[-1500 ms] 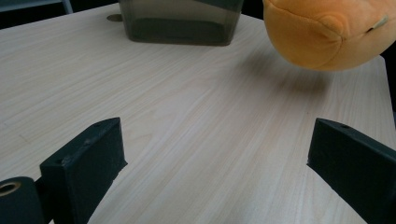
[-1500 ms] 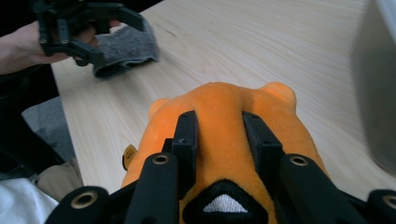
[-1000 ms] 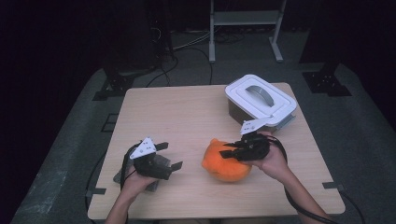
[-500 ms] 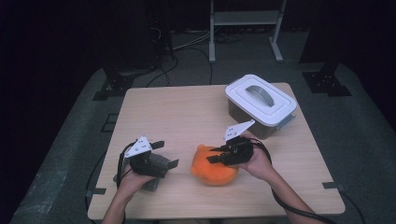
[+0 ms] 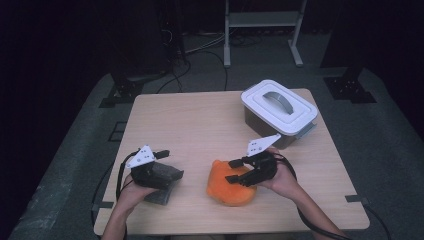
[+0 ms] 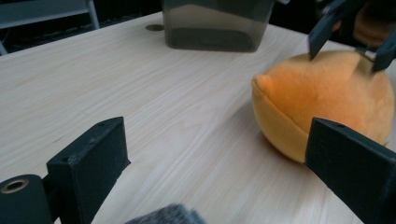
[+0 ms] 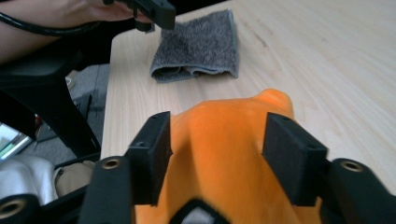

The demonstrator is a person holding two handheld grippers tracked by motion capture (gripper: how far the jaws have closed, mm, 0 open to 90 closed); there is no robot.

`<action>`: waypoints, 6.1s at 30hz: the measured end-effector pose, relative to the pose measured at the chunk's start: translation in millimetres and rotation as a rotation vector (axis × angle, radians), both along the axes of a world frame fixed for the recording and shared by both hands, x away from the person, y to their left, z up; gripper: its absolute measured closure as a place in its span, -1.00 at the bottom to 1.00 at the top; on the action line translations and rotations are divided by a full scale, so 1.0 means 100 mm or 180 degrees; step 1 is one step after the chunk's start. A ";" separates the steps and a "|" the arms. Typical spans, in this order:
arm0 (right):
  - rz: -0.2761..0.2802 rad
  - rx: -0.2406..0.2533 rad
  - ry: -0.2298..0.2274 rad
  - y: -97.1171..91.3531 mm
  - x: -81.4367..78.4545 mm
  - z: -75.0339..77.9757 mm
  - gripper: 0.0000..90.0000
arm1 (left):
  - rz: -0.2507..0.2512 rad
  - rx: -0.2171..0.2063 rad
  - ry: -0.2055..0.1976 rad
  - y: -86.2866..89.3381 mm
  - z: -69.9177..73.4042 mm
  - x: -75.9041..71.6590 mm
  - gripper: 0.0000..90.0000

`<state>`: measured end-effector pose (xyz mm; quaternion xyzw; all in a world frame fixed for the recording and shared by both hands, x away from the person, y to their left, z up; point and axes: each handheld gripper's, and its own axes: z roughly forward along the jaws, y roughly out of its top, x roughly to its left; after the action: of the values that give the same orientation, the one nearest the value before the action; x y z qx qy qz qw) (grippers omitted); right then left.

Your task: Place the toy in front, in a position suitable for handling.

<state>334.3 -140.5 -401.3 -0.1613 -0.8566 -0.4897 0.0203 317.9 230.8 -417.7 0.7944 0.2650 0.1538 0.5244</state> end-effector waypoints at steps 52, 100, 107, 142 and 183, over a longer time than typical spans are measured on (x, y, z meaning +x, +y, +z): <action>-0.0506 0.0022 0.0037 -0.80 -0.38 -0.25 -0.29 | -0.0304 0.1099 0.0382 0.30 -0.55 0.08 0.16; -0.0632 -0.0169 -0.0168 -0.48 -0.30 -0.36 -0.08 | -0.1235 0.0534 -0.0009 -0.87 -0.09 0.00 0.49; -0.0704 -0.0145 -0.0057 -0.52 -0.27 -0.39 -0.07 | -0.1310 0.0268 0.0012 -0.94 -0.05 -0.02 0.50; -0.0428 -0.0315 -0.0459 -0.40 -0.42 -0.34 -0.02 | -0.1382 0.0189 -0.0022 -1.04 -0.02 -0.03 0.57; -0.0169 -0.0356 -0.0519 -0.19 -0.37 -0.25 -0.24 | -0.1404 0.0076 0.0147 -0.98 -0.02 0.02 0.56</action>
<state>296.8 -159.5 -426.6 -0.1444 -0.8769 -0.4529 -0.0716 320.2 132.7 -419.3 0.8426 0.0948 0.0203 0.5297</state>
